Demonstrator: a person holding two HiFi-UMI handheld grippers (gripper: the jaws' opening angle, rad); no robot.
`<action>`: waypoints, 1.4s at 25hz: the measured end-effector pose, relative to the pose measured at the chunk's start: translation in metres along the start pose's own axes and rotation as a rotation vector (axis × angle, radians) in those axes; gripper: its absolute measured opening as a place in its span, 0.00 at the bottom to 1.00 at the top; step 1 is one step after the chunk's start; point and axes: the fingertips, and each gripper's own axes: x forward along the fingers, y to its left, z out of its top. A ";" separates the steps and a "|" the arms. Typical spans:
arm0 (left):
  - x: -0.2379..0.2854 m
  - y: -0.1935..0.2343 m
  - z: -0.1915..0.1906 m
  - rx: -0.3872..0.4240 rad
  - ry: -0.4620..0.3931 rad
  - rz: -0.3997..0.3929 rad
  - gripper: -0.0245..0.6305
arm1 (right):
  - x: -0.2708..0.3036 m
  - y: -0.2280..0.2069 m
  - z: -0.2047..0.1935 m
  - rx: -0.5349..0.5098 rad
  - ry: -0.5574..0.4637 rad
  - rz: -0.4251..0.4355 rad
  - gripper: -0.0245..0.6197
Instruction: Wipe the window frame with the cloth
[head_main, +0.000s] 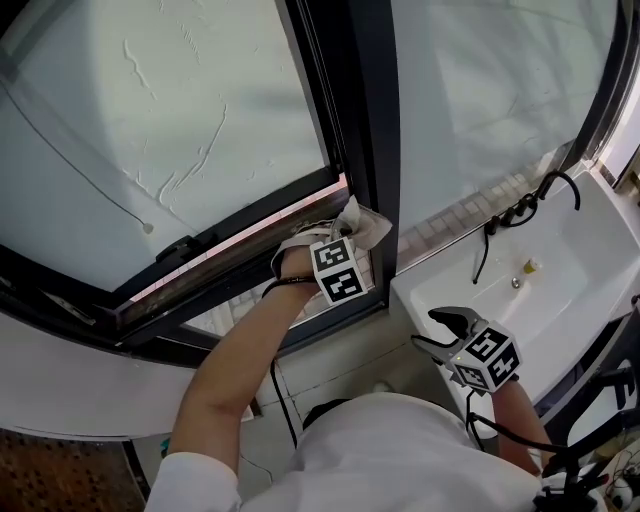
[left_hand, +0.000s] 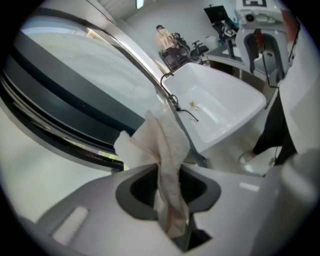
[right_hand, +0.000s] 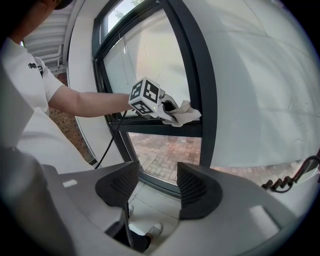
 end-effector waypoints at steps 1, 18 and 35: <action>-0.006 0.000 0.003 -0.015 -0.022 -0.001 0.22 | 0.000 0.000 0.000 0.000 0.000 0.001 0.41; -0.269 0.217 0.033 0.050 -0.183 0.475 0.22 | 0.017 -0.013 0.017 -0.060 -0.010 0.021 0.41; -0.466 0.434 0.074 -0.114 -0.186 0.818 0.22 | 0.020 -0.030 0.023 -0.049 -0.016 0.014 0.41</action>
